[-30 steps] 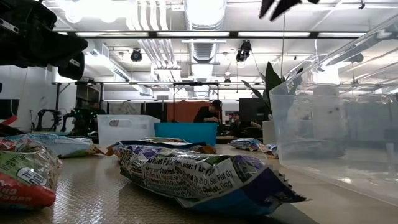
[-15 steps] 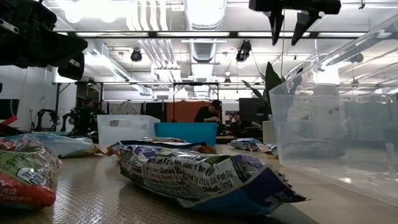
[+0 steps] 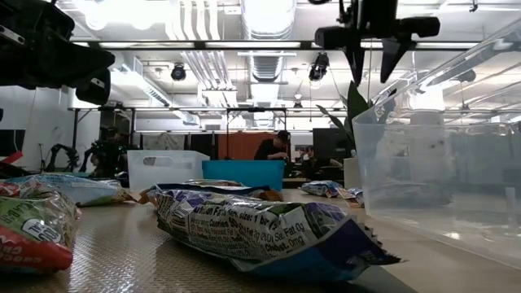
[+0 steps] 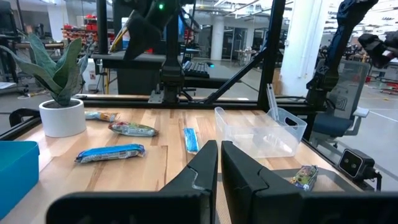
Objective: Pick and place Granola Bars by type
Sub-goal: Put the red granola bar into the bottom transparent bin
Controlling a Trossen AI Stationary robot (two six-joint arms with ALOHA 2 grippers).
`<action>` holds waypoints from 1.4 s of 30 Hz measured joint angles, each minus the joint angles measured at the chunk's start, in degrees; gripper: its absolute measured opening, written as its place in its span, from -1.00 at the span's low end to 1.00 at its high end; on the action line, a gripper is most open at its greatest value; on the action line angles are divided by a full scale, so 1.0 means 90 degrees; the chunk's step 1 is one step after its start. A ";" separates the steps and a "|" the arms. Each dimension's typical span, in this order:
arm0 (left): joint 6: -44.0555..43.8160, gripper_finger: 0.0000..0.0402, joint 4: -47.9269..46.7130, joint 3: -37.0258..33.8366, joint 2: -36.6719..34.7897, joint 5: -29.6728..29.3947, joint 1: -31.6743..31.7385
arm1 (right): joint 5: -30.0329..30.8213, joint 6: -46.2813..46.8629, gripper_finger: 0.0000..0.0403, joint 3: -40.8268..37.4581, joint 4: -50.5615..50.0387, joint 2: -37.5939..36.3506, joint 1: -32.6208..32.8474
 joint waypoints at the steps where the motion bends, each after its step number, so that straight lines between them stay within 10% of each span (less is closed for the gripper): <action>1: 0.0000 -0.98 0.0000 0.0000 0.0000 0.0000 0.0001 | -0.0009 0.0048 0.06 -0.0045 0.0002 0.0027 0.0001; 19: 0.0000 -0.98 0.0006 0.0000 0.0000 0.0000 0.0000 | -0.1015 0.2095 0.07 -0.1615 0.0179 0.0151 0.0242; 42: 0.0000 -0.98 0.0000 -0.0002 0.0000 0.0000 0.0000 | -0.0998 0.1379 0.07 -0.3085 0.2903 0.0159 0.0046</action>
